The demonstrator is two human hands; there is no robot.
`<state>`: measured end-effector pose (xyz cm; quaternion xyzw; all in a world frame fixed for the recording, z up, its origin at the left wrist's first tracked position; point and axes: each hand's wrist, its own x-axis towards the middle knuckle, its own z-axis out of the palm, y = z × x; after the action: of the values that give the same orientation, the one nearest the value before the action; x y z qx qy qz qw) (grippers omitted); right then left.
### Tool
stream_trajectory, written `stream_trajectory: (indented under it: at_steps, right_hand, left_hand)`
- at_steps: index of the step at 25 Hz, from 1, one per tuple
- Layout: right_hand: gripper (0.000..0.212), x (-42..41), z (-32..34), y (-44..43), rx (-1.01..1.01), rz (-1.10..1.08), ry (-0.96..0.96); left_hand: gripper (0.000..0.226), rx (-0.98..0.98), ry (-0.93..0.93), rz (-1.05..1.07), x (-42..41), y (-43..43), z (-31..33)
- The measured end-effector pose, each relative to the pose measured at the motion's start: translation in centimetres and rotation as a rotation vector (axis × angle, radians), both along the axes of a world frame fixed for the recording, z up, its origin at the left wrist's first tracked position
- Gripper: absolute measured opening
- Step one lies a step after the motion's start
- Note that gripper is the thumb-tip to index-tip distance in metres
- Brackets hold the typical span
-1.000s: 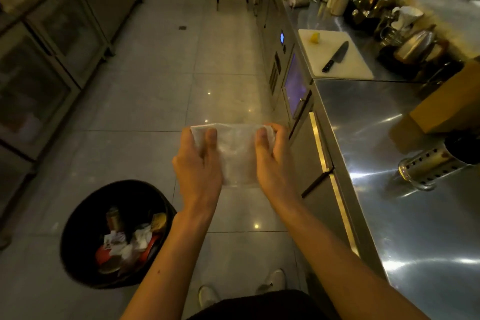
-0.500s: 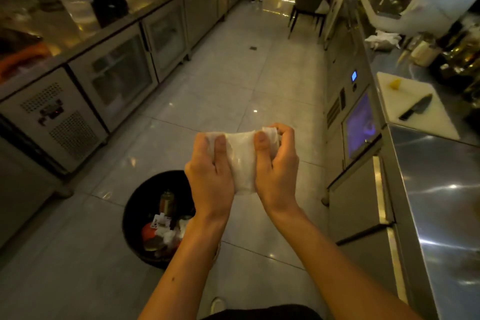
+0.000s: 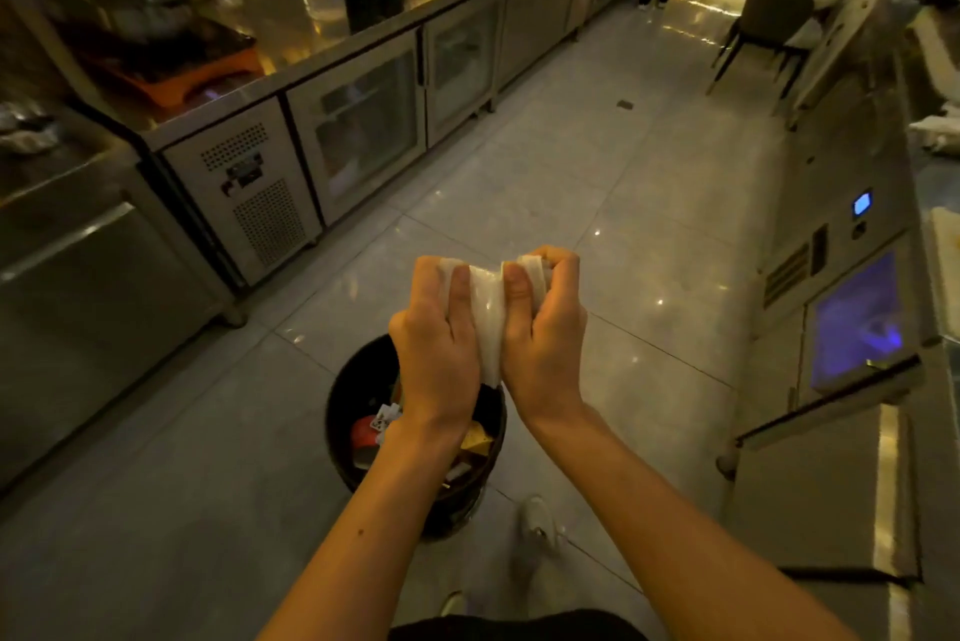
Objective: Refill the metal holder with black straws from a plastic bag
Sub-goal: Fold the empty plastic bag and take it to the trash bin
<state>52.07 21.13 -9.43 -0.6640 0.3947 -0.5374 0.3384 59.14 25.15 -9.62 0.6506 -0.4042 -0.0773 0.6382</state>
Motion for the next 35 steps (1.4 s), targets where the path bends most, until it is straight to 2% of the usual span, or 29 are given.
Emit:
stream_trajectory:
  at_steps: [6, 9, 12, 15, 17, 21, 25, 28, 30, 32, 35]
  right_hand:
    - [0.005, 4.2, -1.6, -5.7, -0.001, 0.199, 0.013]
    - [0.009, 5.5, -4.2, -10.0, 0.057, 0.359, 0.112]
    - [0.016, 6.0, -7.9, -13.7, 0.212, 0.439, 0.204]
    - [0.027, 7.1, -12.0, -15.8, 0.38, 0.493, 0.291]
    - [0.027, 8.0, -14.8, -16.3, 0.516, 0.553, 0.365]
    - [0.029, 8.3, -19.9, -17.2, 0.751, 0.538, 0.509]
    - [0.022, 7.6, -24.8, -15.9, 0.796, 0.665, 0.707]
    - [0.019, 8.7, -28.5, -13.3, 0.818, 0.568, 0.739]
    - [0.017, 9.8, -30.9, -11.6, 0.842, 0.526, 0.752]
    - [0.019, 10.3, -33.0, -10.8, 0.896, 0.543, 0.76]
    - [0.025, 10.3, -37.2, -10.4, 1.09, 0.528, 0.752]
  left_hand:
    - [0.02, 0.012, -0.044, 0.087, 3.3, -5.0, -1.0]
    - [0.019, 0.124, -0.057, 0.086, 5.1, -7.3, -2.8]
    - [0.023, 0.322, 0.124, 0.174, 6.9, -8.5, -6.2]
    - [0.024, 0.413, 0.331, 0.31, 8.5, -8.7, -10.9]
    - [0.02, 0.487, 0.469, 0.365, 9.3, -7.9, -14.4]
    - [0.025, 0.63, 0.763, 0.369, 10.8, -4.0, -19.8]
    - [0.024, 0.674, 0.956, 0.34, 11.1, -1.4, -24.1]
    - [0.036, 0.734, 1.204, 0.17, 11.2, -1.0, -28.1]
    - [0.035, 0.773, 1.223, 0.124, 11.4, -0.2, -31.3]
    - [0.028, 0.828, 1.16, 0.194, 11.8, 0.3, -33.7]
    - [0.022, 0.995, 1.032, 0.283, 12.5, 0.1, -37.7]
